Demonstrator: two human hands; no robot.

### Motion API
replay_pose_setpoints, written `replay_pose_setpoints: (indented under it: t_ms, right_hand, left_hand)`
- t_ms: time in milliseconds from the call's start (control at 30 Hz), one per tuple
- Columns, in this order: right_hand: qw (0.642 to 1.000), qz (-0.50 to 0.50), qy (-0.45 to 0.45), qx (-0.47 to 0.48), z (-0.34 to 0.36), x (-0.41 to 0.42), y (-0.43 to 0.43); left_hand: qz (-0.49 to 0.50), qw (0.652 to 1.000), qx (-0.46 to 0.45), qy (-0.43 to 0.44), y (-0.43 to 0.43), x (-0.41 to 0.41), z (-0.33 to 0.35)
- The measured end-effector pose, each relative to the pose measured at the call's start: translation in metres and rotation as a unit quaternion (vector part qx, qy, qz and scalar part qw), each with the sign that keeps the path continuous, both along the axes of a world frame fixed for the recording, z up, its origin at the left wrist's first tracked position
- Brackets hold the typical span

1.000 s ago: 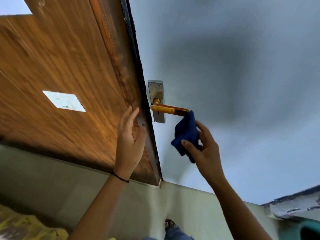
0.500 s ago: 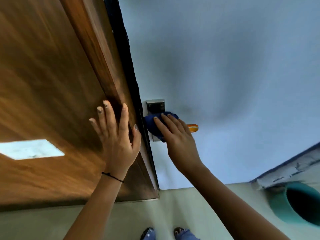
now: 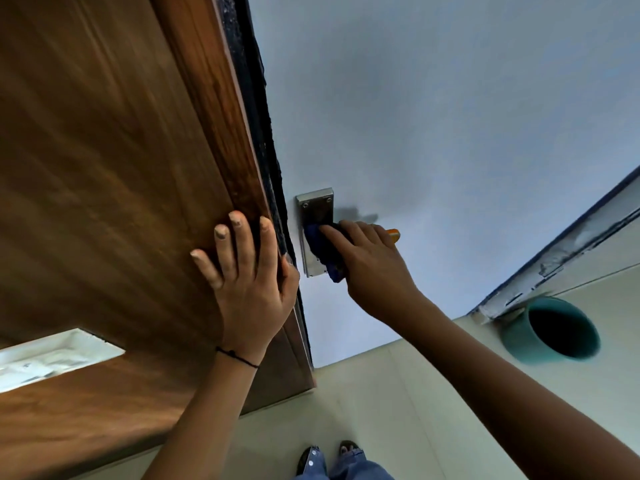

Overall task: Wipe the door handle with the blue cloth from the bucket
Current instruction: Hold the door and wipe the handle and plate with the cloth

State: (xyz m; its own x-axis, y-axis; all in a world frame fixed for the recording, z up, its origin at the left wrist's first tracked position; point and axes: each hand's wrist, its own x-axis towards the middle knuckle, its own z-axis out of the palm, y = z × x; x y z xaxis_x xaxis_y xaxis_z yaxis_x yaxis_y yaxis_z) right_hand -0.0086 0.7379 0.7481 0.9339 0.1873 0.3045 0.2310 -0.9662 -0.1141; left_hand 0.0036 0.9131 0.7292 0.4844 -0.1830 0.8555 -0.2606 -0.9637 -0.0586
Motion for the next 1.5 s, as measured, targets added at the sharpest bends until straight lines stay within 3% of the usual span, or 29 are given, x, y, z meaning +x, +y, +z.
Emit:
replay_pose_setpoints:
  t_ms: [600, 900, 1067, 1233, 1400, 1500]
  right_hand:
    - [0.999, 0.019, -0.045, -0.017, -0.007, -0.001, 0.006]
    - [0.999, -0.005, 0.027, -0.033, -0.007, 0.009, -0.039]
    - [0.999, 0.016, 0.006, -0.050, -0.008, 0.004, -0.002]
    - [0.998, 0.014, 0.006, -0.064, -0.010, 0.007, -0.026]
    - [0.998, -0.014, 0.059, -0.030, -0.011, 0.011, -0.057]
    - [0.994, -0.032, 0.095, 0.042, -0.013, 0.016, -0.069]
  left_hand:
    - [-0.006, 1.000, 0.008, -0.018, 0.001, 0.003, -0.003]
    - [0.019, 0.999, 0.018, -0.019, -0.002, 0.004, -0.004]
    - [0.019, 1.000, 0.024, -0.005, -0.001, 0.002, -0.004]
    - [0.017, 0.999, 0.031, 0.010, 0.003, 0.001, -0.003]
    - [0.020, 0.999, 0.032, 0.011, 0.003, 0.000, -0.001]
    - [0.020, 0.999, 0.036, 0.010, 0.004, 0.000, 0.000]
